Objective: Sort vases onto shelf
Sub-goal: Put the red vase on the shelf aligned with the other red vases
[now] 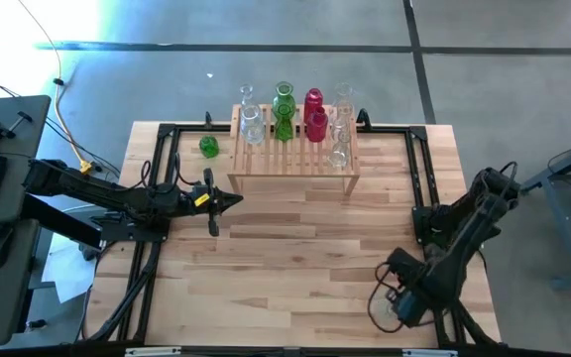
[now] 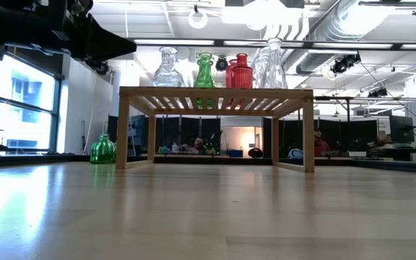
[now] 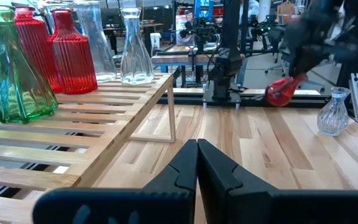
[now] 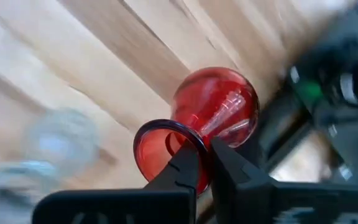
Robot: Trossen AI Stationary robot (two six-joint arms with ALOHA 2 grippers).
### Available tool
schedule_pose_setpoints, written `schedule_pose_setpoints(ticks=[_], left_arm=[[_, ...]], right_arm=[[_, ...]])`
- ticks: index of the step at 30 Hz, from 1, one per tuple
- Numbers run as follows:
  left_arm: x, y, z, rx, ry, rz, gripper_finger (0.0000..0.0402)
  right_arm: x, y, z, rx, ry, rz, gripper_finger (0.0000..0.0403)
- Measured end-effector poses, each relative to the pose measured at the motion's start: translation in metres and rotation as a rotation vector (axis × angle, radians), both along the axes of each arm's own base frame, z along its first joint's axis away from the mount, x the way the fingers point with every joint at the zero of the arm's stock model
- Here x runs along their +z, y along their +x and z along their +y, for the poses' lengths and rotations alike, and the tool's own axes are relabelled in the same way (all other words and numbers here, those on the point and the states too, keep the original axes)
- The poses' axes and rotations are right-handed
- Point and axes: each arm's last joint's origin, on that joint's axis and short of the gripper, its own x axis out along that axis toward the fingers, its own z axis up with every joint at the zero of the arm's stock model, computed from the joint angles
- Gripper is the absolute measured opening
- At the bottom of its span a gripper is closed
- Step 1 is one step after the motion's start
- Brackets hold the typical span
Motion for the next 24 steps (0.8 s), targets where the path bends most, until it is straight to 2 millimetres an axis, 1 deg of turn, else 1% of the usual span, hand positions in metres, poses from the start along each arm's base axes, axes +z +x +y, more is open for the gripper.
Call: schedule_pose_setpoints(ticks=[3,5,8,10,17,20,24], left_arm=[[0.000,0.000,0.000,0.000,0.000,0.000,0.0000],[0.000,0.000,0.000,0.000,0.000,0.000,0.0000],[0.000,0.000,0.000,0.000,0.000,0.000,0.0000],[0.000,0.000,0.000,0.000,0.000,0.000,0.0000],[0.000,0.000,0.000,-0.006,0.000,0.000,0.0000],[0.000,0.000,0.000,-0.007,0.000,0.000,0.0000],[0.000,0.000,0.000,-0.007,0.000,-0.001,0.0000]], right_arm=[[0.018,0.015,-0.010,0.040,-0.026,-0.048,0.0002],[0.029,0.028,-0.018,0.077,-0.041,-0.111,0.0001],[0.034,0.051,-0.031,0.140,-0.046,-0.203,0.0001],[0.032,0.066,-0.040,0.193,-0.024,-0.236,0.0001],[0.014,0.118,-0.074,0.383,0.026,-0.326,0.0000],[0.008,0.135,-0.087,0.430,0.032,-0.336,0.0000],[-0.003,0.151,-0.100,0.460,0.070,-0.323,0.0000]])
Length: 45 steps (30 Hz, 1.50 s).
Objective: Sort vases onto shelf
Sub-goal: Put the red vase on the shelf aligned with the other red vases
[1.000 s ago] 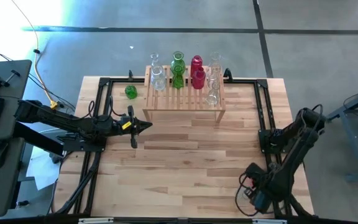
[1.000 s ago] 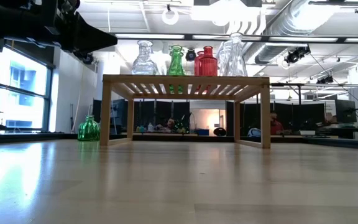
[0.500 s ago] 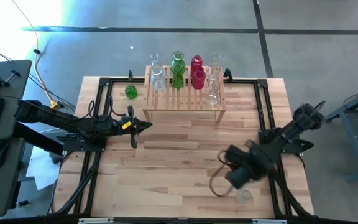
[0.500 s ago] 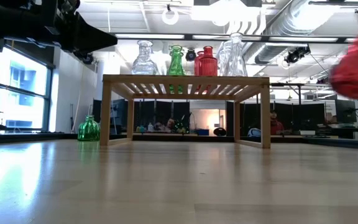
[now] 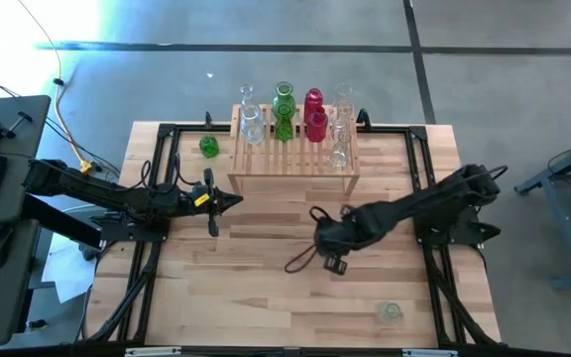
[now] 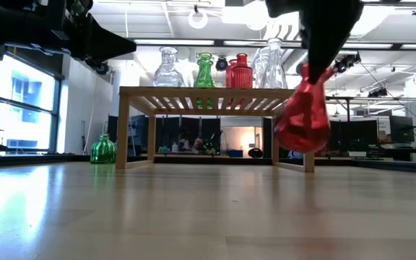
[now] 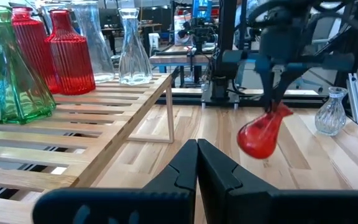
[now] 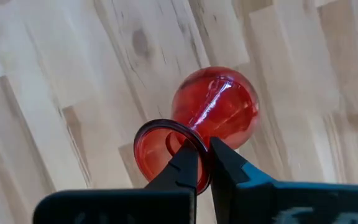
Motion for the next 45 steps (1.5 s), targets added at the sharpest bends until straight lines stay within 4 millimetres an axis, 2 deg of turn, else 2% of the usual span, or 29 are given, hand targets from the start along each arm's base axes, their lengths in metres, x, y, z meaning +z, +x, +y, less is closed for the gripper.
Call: schedule_pose_setpoints(ticks=[4,10,17,22,32,39,42,45], left_arm=[[0.000,0.000,0.000,-0.001,-0.001,-0.001,0.0000],[0.000,0.000,0.000,-0.001,-0.003,-0.001,0.0000],[0.000,0.000,-0.001,-0.029,-0.002,0.001,0.0000],[0.000,0.000,-0.001,-0.029,-0.002,0.002,0.0000],[0.000,0.000,-0.001,-0.030,-0.008,0.000,0.0000],[0.000,0.000,-0.001,-0.030,-0.008,0.000,0.0000],[0.000,0.000,-0.001,-0.030,-0.008,0.002,0.0000],[0.000,0.000,-0.001,-0.030,-0.008,0.001,0.0000]], right_arm=[[-0.012,0.012,-0.007,0.030,0.022,0.027,0.0000],[-0.022,0.017,-0.011,0.041,0.025,0.068,0.0000],[-0.023,0.018,-0.013,0.050,0.028,0.069,0.0005],[-0.026,0.022,-0.023,0.027,0.038,0.080,0.0010],[-0.028,0.032,-0.035,0.062,0.195,0.059,0.0002],[-0.032,0.037,-0.043,0.054,0.194,0.052,0.0001],[-0.032,0.038,-0.044,0.057,0.192,0.042,0.0011],[-0.032,0.038,-0.046,0.053,0.188,0.041,0.0040]])
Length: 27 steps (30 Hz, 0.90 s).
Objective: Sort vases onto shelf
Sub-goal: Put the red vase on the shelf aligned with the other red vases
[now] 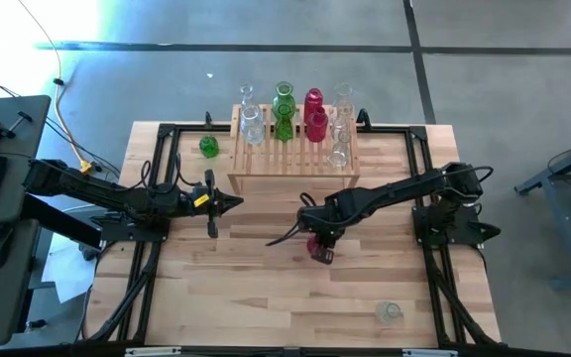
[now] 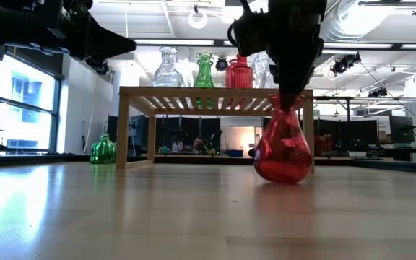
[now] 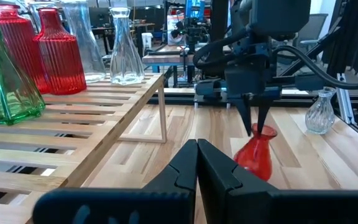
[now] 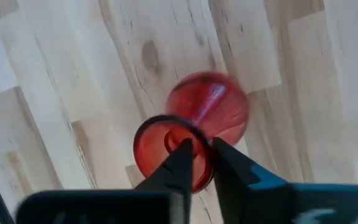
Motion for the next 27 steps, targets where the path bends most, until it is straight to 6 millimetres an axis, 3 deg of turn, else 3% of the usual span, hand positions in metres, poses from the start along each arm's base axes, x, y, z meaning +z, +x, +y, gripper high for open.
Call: schedule_pose_setpoints(ticks=[10,20,27], left_arm=[[0.000,0.000,0.000,0.000,0.000,0.000,0.0000],[0.000,0.000,0.000,0.000,0.000,0.000,0.0000],[-0.001,0.000,0.000,0.000,0.001,0.008,0.0000]], right_arm=[[0.008,0.002,-0.001,-0.007,-0.046,-0.019,0.0133],[0.050,0.008,0.000,0.005,-0.213,-0.097,0.0142],[0.072,-0.001,0.025,0.052,-0.354,-0.112,0.0136]])
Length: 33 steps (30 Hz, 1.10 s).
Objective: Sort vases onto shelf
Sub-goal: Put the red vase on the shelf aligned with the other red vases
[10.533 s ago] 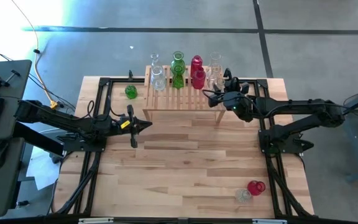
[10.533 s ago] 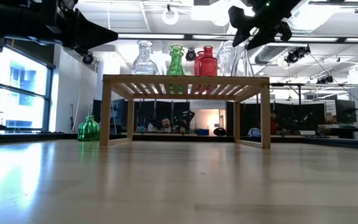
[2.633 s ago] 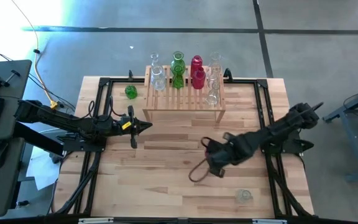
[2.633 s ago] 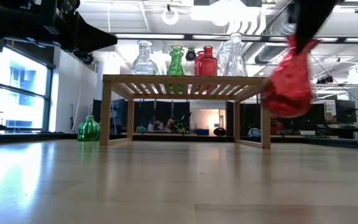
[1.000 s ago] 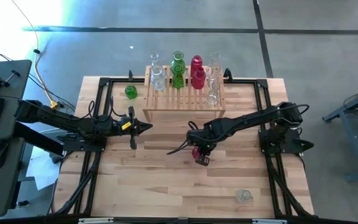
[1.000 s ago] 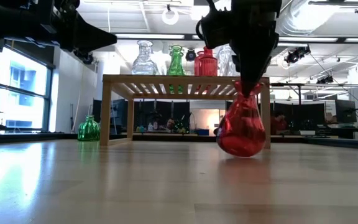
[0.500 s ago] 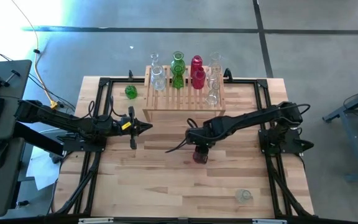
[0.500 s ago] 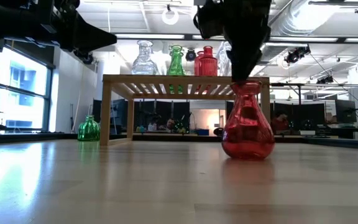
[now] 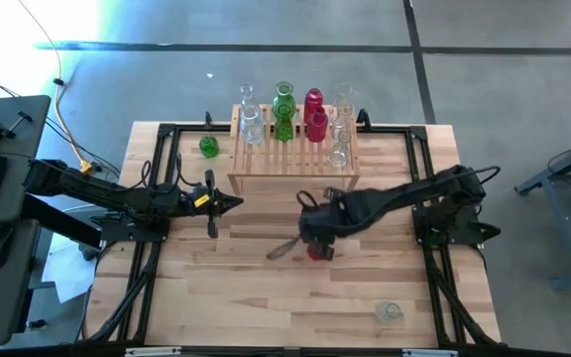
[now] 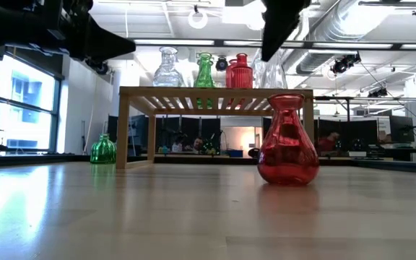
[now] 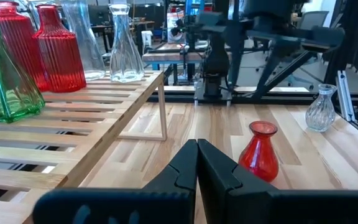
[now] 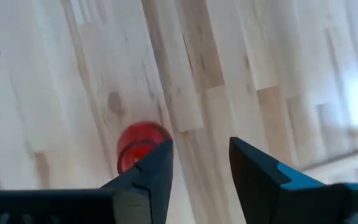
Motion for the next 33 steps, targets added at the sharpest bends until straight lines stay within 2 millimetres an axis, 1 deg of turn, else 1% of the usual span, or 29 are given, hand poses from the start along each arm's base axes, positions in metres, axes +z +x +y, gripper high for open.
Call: schedule_pose_setpoints(ticks=[4,10,11,12,14,18,21,25,26,29,33], left_arm=[[0.000,0.000,0.000,0.000,0.001,0.005,0.0000],[-0.001,0.000,0.000,0.000,0.000,0.009,0.0000],[-0.001,0.000,0.000,0.001,0.001,0.009,0.0000],[-0.001,0.000,0.000,0.000,0.000,0.009,0.0000],[-0.001,0.000,0.000,0.000,-0.001,0.009,0.0000],[-0.001,0.000,0.000,0.000,-0.001,0.008,0.0000],[-0.001,0.000,0.000,0.000,-0.001,0.009,0.0000],[-0.001,0.000,0.000,0.000,-0.001,0.009,0.0000],[-0.001,0.000,0.000,-0.002,-0.001,0.009,0.0000],[-0.001,0.000,-0.001,-0.050,-0.003,0.011,0.0000],[-0.001,0.000,-0.003,-0.114,-0.008,0.011,0.0000]], right_arm=[[-0.001,-0.011,0.029,0.030,-0.067,0.006,0.0105],[-0.001,-0.032,0.079,0.063,-0.130,-0.067,0.0019],[-0.001,-0.037,0.087,0.063,-0.141,-0.083,0.0010],[0.000,-0.041,0.095,0.065,-0.151,-0.101,0.0006],[0.000,-0.051,0.109,0.059,-0.159,-0.137,0.0011],[0.001,-0.068,0.133,0.062,-0.188,-0.210,0.0012],[0.002,-0.080,0.145,0.061,-0.218,-0.254,0.0002],[0.001,-0.091,0.154,0.049,-0.255,-0.298,0.0002],[-0.002,-0.093,0.156,0.045,-0.261,-0.307,0.0001],[-0.022,-0.097,0.157,0.041,-0.277,-0.290,0.0000],[-0.060,-0.101,0.153,0.018,-0.276,-0.259,0.0000]])
